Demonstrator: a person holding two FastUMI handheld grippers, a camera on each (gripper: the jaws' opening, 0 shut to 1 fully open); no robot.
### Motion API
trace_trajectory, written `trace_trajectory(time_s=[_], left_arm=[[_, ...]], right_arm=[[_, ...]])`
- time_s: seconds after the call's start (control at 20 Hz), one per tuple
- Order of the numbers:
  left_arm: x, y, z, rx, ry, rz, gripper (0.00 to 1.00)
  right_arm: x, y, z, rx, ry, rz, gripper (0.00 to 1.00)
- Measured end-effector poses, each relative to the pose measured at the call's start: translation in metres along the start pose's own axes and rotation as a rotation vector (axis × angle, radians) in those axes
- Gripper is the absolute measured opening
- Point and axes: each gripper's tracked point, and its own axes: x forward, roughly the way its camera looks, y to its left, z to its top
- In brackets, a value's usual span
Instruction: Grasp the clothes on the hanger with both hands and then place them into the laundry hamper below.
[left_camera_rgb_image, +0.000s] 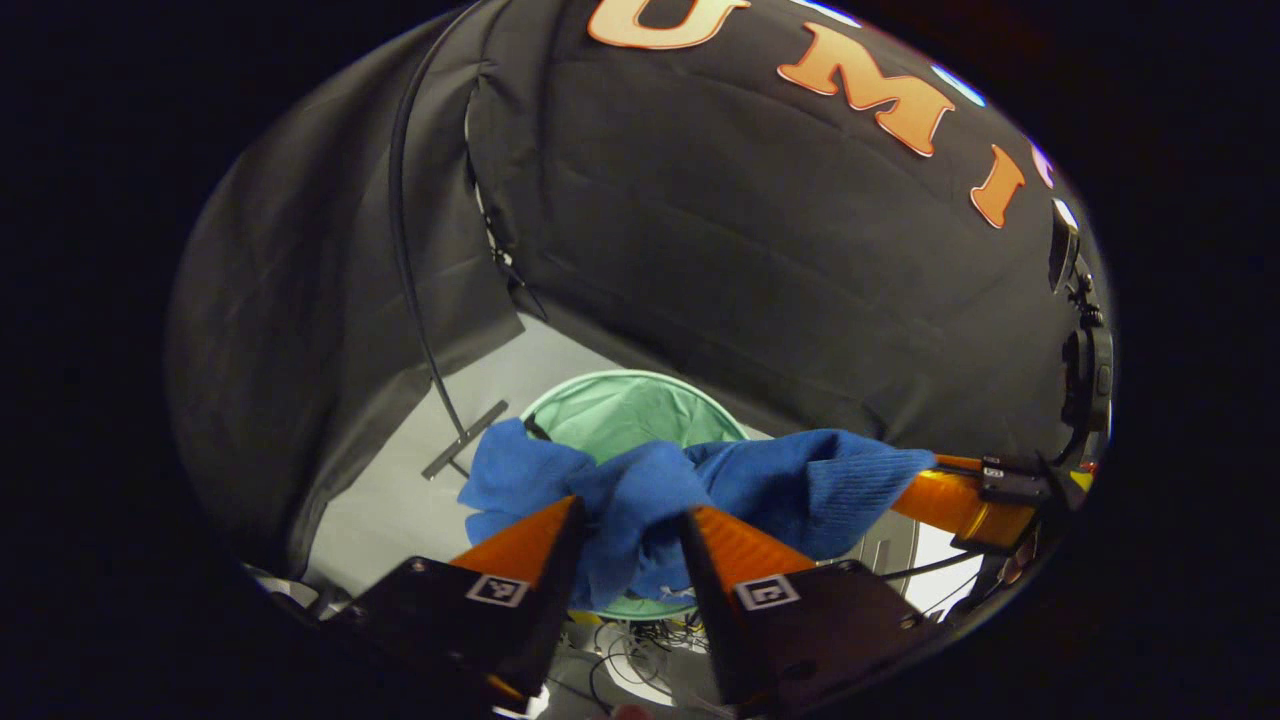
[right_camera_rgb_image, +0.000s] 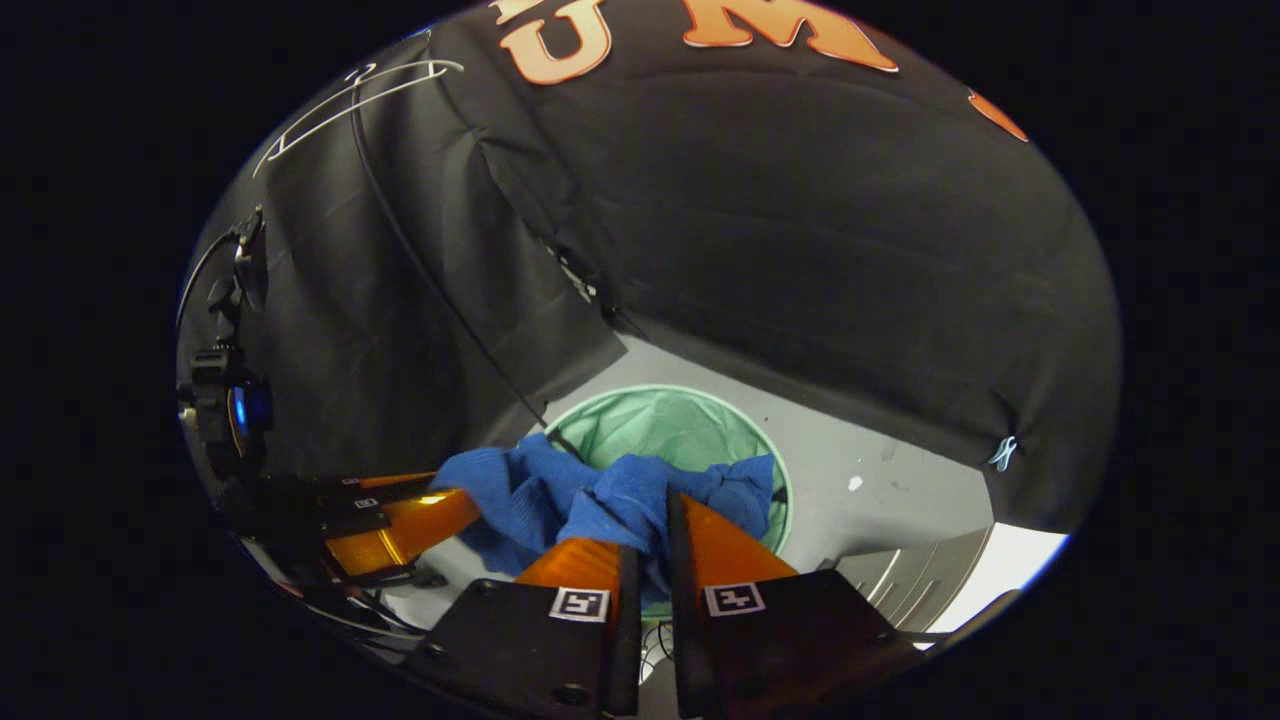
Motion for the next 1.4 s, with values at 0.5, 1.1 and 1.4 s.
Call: trace_trajectory(time_s=[0.5,1.1,1.4], left_arm=[[-0.009,0.036,-0.022,-0.071,0.009,0.1,0.97],[-0.066,0.029,0.04,-0.055,-0.205,0.094,0.97],[-0.139,0.015,0.113,-0.012,-0.397,0.072,0.97]], right_arm=[[0.005,0.002,-0.032,-0.033,0.046,-0.03,0.99],[-0.052,-0.005,0.022,0.015,-0.125,-0.05,0.98],[-0.112,0.002,0.089,-0.042,-0.305,-0.062,0.98]])
